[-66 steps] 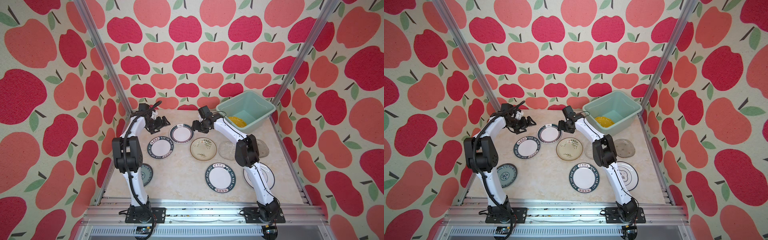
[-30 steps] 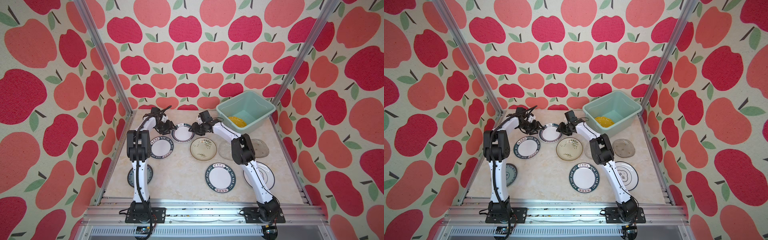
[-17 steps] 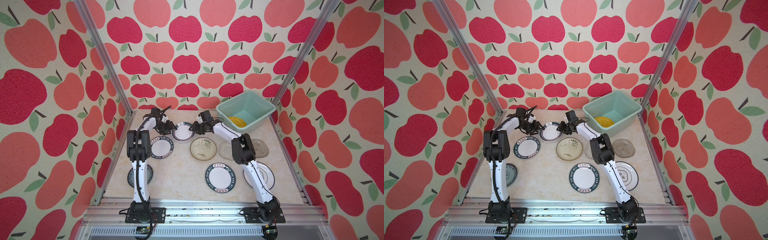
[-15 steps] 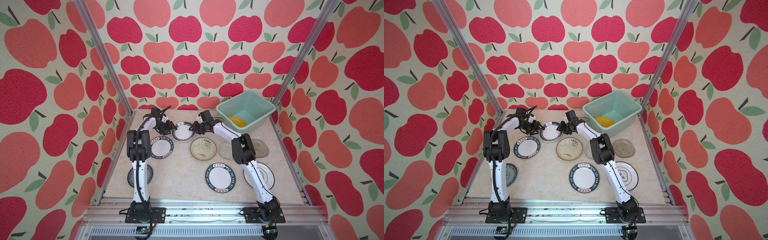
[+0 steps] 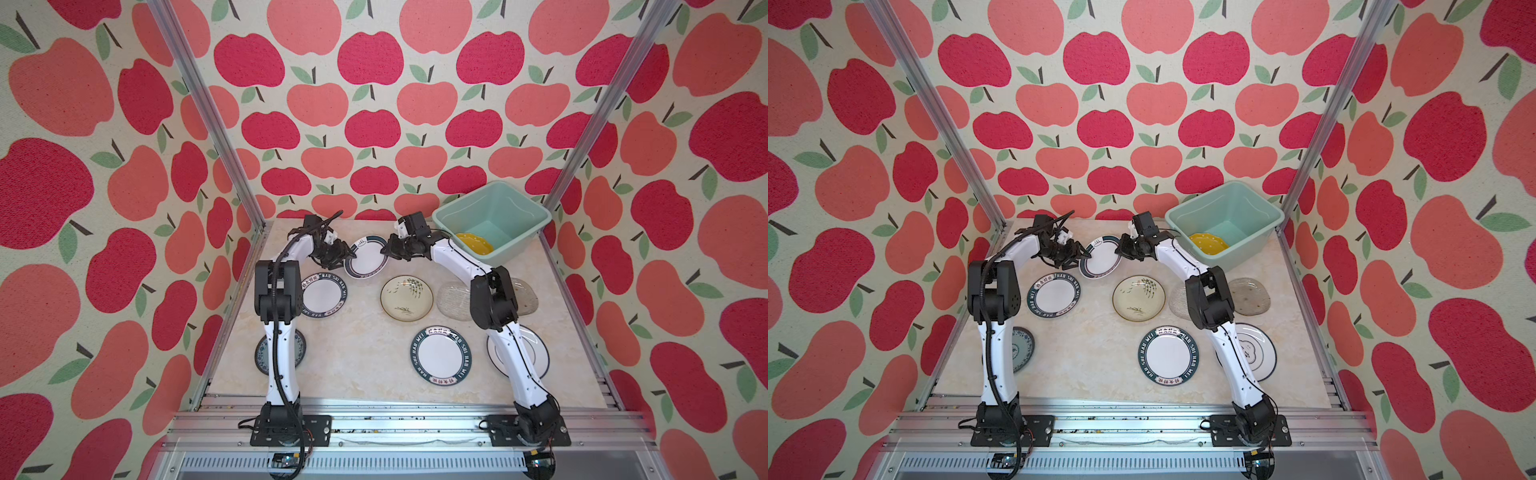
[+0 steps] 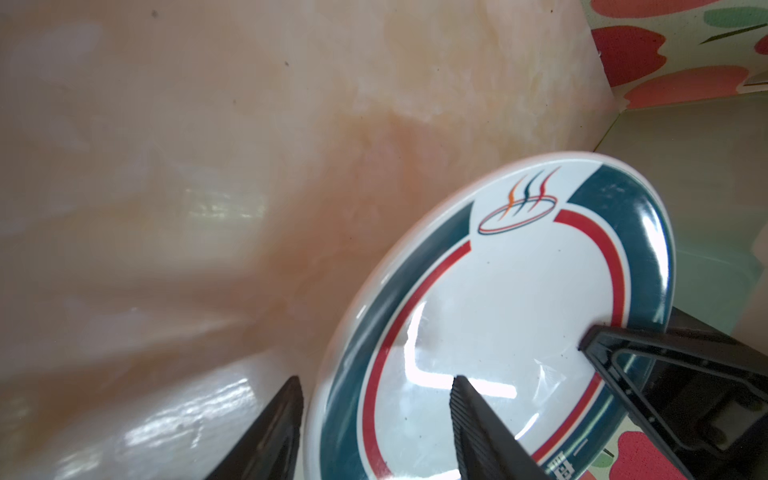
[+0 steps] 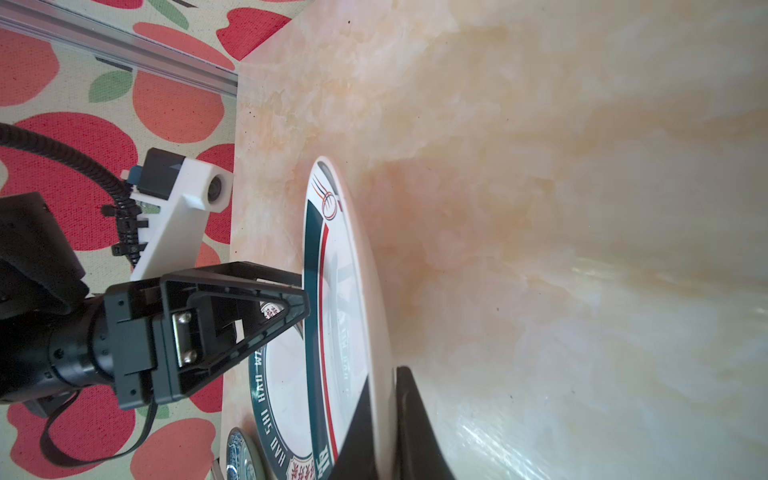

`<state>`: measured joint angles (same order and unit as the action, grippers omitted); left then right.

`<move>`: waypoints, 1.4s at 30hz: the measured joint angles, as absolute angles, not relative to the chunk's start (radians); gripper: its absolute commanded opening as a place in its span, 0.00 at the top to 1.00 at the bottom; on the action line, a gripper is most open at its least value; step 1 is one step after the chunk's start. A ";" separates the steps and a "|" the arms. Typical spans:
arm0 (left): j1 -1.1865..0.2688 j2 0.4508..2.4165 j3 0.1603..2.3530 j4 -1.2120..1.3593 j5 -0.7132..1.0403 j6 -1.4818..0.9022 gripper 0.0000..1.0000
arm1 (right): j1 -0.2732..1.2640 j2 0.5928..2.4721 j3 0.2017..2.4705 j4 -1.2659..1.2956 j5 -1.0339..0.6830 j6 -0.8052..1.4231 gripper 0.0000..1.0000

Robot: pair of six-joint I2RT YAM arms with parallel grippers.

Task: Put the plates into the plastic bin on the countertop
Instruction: 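Lift the red-and-green plate on edge with the right gripper while the left gripper withdraws, then lower the red-and-green plate into the bin beside the yellow plate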

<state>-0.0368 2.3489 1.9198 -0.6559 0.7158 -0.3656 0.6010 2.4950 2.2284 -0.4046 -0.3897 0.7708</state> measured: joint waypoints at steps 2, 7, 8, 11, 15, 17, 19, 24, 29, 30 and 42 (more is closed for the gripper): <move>-0.039 2.328 1.902 -0.645 0.716 -0.381 0.31 | 0.602 2.478 2.228 -0.431 -0.383 0.760 0.98; -0.041 2.209 1.823 -0.603 0.704 -0.440 0.25 | 0.602 2.403 2.201 -0.508 -0.361 0.718 1.00; -0.042 2.181 1.806 -0.588 0.699 -0.455 0.25 | 0.602 2.386 2.191 -0.521 -0.357 0.709 1.00; -0.045 2.058 1.734 -0.527 0.676 -0.505 0.23 | 0.602 2.307 2.155 -0.572 -0.343 0.675 1.00; -0.062 1.870 1.637 -0.440 0.637 -0.574 0.22 | 0.598 2.184 2.108 -0.636 -0.329 0.616 1.00; -0.082 1.781 1.591 -0.403 0.619 -0.598 0.21 | 0.589 2.118 2.086 -0.666 -0.327 0.581 1.00; -0.117 1.689 1.544 -0.379 0.599 -0.615 0.20 | 0.565 2.046 2.069 -0.701 -0.328 0.543 1.00; -0.233 1.528 1.479 -0.378 0.550 -0.608 0.17 | 0.425 1.901 2.063 -0.762 -0.348 0.472 1.00; -0.354 1.436 1.476 -0.439 0.493 -0.551 0.17 | 0.226 1.818 2.061 -0.783 -0.368 0.432 1.00; -0.376 1.425 1.478 -0.455 0.480 -0.537 0.17 | 0.188 1.808 2.054 -0.780 -0.371 0.430 1.00; -0.533 1.418 1.504 -0.610 0.319 -0.449 0.17 | -0.037 1.881 1.999 -0.721 -0.395 0.431 1.00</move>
<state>-0.5335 1.4181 1.5040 -0.6102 0.3195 -0.4488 -0.0372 1.8812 1.9987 -0.7212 -0.3946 0.4309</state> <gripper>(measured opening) 0.831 0.090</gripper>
